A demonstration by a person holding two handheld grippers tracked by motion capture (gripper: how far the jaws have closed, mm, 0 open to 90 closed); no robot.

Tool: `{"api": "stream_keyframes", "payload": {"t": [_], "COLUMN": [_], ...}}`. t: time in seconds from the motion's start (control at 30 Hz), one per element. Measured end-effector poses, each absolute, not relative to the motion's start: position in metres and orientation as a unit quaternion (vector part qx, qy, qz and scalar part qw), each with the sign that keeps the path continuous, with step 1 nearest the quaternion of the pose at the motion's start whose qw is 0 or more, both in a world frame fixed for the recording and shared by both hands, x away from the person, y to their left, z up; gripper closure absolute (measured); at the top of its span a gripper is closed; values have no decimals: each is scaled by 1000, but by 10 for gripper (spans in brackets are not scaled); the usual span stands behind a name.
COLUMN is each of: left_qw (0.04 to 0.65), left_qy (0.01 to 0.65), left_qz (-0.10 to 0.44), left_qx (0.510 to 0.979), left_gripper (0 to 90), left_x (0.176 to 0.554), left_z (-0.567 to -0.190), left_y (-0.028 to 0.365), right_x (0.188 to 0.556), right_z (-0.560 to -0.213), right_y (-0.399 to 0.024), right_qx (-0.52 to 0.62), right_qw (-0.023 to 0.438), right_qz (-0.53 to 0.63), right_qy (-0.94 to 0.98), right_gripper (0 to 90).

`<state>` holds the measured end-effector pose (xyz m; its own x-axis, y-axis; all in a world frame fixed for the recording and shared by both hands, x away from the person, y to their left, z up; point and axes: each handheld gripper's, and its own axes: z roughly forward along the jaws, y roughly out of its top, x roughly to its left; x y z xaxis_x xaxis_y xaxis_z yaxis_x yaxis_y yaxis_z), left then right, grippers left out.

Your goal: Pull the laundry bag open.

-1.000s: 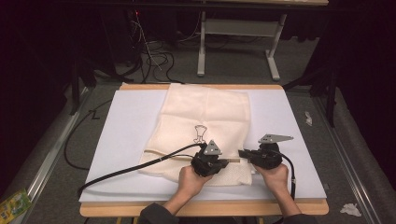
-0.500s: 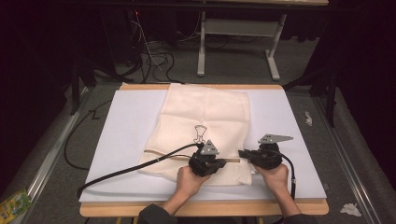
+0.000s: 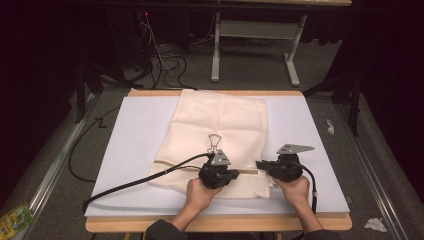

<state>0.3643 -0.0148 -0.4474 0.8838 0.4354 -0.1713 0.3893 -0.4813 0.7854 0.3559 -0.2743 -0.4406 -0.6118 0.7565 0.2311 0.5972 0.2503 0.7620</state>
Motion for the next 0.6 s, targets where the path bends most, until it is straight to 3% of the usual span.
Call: {"api": "stream_keyframes", "payload": {"t": [0.6], "left_qw": [447], "left_qy": [242], "left_qz": [33], "left_qx": [861], "left_gripper": [869], "left_x": [362], "left_z": [-446], "left_y": [-9], "right_x": [355], "right_z": [-439], "right_y": [-274], "right_qx": [431], "right_qw": [105], "right_qz": [427], "right_qy": [788], "right_gripper": [882]}}
